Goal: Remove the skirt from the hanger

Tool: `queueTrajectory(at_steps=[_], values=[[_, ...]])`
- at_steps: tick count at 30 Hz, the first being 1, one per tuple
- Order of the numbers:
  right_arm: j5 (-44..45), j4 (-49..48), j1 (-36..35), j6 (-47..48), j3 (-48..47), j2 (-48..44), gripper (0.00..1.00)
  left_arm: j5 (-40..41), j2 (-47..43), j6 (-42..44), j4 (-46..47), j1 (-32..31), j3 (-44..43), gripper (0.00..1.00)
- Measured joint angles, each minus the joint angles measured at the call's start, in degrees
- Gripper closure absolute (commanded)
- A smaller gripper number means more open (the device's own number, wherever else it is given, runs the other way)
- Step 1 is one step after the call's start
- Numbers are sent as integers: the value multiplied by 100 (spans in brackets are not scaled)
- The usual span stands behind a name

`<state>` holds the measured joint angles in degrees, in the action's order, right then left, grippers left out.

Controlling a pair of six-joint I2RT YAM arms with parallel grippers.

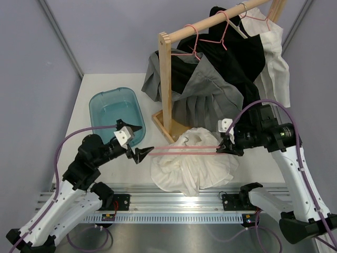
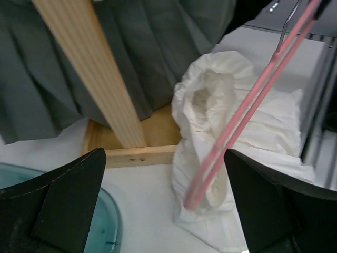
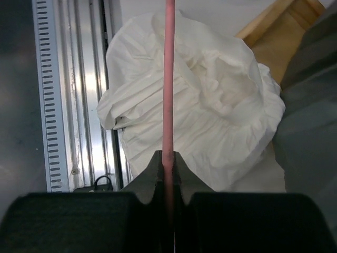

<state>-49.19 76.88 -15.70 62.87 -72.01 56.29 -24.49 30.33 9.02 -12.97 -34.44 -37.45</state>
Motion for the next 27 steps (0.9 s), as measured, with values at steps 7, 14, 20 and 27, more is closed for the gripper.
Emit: queueTrajectory(at_steps=[7,14,20,27], values=[[540,2,861,-769,2,-348,100,1235,-203,214,-293,4,-310,1],[1130,-138,1145,-1534,-170,-573,100,1825,-774,144,-420,4,-208,1],[1480,-551,1198,-2157,-269,-483,100,1952,-984,-61,-439,4,-9,1],[1482,-1534,1202,-2938,-299,-116,100,1878,-883,-409,-415,4,44,1]])
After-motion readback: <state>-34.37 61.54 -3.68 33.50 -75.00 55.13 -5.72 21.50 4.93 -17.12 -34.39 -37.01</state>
